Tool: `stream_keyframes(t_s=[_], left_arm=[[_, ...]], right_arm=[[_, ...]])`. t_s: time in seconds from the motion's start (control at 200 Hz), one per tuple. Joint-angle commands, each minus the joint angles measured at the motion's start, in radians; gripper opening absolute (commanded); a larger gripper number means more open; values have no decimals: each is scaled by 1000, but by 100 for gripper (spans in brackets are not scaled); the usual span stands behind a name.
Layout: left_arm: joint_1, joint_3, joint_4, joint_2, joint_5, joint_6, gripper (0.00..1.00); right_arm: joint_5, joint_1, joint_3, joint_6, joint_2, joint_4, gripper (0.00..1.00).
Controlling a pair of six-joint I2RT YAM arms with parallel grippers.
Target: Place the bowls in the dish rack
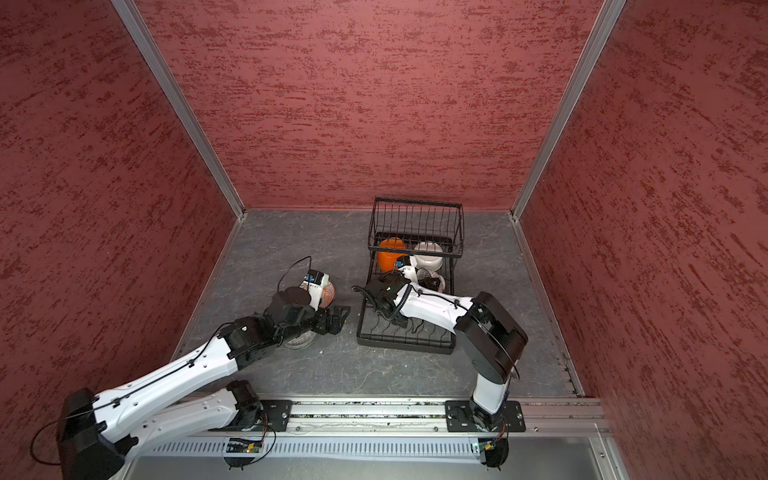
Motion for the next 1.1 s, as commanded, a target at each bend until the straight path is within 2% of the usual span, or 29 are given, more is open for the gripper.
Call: stream_keyframes(t_s=[0.0,0.18,0.401,0.541,0.726,0.892,0.972,1.037,1.092], left_arm=[[7,-11,-6,-23,-4,1,100],[12,-7,-20,-36,-5,4,100],[16,-4,-29,-42,-5,3,100],[16,-4,-33,-46,-6,1,100],[17,-6,-33,-46,-7,1,100],[19,-4,-35,-48,-4,1,100],[18,-2,-40,-47,-4,2,100],[20,-3,-47,-49,-6,4,100],[19,-2,-50,-50,-5,4,100]], right_arm=[[100,7,-28,24,13,65,0],[98,7,-63,2,42,138,0],[136,-2,-55,25,78,125,0],[170,-16,-27,121,98,26,0],[200,-31,40,307,153,-168,0],[209,-36,108,527,229,-376,0],[209,-37,125,578,247,-414,0],[207,-40,123,556,241,-381,0],[183,-47,111,446,224,-270,0]])
